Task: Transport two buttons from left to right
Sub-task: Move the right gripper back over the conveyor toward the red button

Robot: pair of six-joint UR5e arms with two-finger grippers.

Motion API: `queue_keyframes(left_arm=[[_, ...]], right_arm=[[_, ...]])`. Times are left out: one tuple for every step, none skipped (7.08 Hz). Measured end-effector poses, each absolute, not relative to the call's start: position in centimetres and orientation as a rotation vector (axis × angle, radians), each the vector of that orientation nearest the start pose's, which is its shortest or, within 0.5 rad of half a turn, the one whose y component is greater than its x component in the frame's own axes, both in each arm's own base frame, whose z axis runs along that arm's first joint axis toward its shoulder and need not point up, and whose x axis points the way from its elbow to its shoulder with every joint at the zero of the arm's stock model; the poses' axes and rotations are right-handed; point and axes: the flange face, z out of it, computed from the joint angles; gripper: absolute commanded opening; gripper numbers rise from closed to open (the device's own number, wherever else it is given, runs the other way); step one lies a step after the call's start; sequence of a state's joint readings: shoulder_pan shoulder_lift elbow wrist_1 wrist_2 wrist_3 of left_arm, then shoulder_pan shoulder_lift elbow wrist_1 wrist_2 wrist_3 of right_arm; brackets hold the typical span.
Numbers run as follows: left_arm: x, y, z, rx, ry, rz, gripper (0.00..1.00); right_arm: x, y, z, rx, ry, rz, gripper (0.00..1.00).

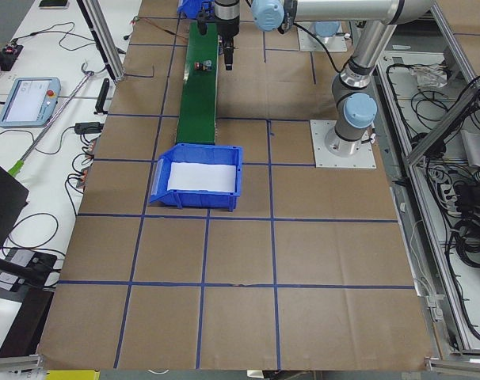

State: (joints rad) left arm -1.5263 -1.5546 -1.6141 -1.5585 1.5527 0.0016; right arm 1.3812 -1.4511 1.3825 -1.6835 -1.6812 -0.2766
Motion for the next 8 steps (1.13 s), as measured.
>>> queue_keyframes(left_arm=[[-11.3, -48.9, 47.6, -0.068, 3.159, 0.023, 1.0], [-11.3, -48.9, 47.6, -0.068, 3.159, 0.022, 1.0], [-11.3, -48.9, 47.5, -0.068, 3.159, 0.022, 1.0], [-11.3, -48.9, 47.5, -0.067, 3.159, 0.022, 1.0], [-11.3, -48.9, 47.5, -0.067, 3.159, 0.022, 1.0], [-11.3, -48.9, 47.5, -0.068, 3.159, 0.022, 1.0], [-11.3, -48.9, 47.5, -0.068, 3.159, 0.022, 1.0], [-11.3, -48.9, 47.5, -0.068, 3.159, 0.023, 1.0]], right_arm=[[1.8, -56.0, 54.4, -0.129, 3.282, -0.256, 1.0], [2.0, -55.1, 55.4, -0.129, 3.284, -0.268, 1.0], [2.2, -54.3, 56.4, -0.128, 3.285, -0.293, 1.0], [2.4, -53.9, 56.8, -0.112, 3.28, -0.309, 1.0], [2.4, -53.9, 56.6, -0.079, 3.273, -0.305, 1.0], [2.5, -53.8, 56.5, -0.051, 3.268, -0.295, 1.0], [2.6, -53.7, 56.2, -0.008, 3.261, -0.272, 1.0], [3.1, -53.7, 55.5, 0.051, 3.234, -0.244, 1.0]])
